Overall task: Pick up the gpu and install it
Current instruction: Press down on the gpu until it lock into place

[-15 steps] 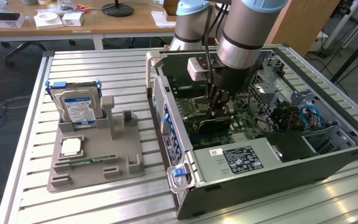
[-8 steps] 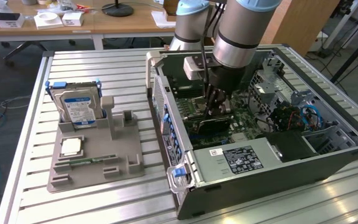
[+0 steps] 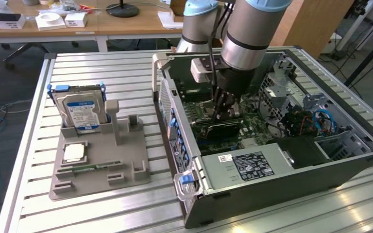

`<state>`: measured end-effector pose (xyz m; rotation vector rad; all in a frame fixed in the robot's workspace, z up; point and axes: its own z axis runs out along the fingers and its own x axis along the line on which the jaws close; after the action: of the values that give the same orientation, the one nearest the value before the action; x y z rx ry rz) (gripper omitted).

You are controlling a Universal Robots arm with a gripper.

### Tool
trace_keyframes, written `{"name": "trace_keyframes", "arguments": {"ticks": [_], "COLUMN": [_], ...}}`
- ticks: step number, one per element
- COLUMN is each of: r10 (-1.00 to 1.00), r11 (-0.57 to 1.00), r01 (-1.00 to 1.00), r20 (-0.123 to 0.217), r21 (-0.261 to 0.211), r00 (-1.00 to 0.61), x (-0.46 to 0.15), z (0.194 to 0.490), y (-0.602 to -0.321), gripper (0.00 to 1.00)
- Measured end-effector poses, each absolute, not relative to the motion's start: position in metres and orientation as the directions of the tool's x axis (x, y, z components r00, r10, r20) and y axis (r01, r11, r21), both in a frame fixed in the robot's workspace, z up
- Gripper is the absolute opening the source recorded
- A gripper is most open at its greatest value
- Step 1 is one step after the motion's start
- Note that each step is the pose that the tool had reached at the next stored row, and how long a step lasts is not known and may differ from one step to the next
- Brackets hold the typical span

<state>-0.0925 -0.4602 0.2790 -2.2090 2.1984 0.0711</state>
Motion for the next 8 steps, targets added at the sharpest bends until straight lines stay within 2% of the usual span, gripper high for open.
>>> {"name": "trace_keyframes", "arguments": {"ticks": [8], "r10": [-0.999], "r11": [-0.005], "r01": [-1.000], "r20": [-0.049], "r21": [0.015], "r00": [0.004], "x": [-0.0949], "z": [0.2731], "y": [-0.4591], "gripper": [0.10]}}
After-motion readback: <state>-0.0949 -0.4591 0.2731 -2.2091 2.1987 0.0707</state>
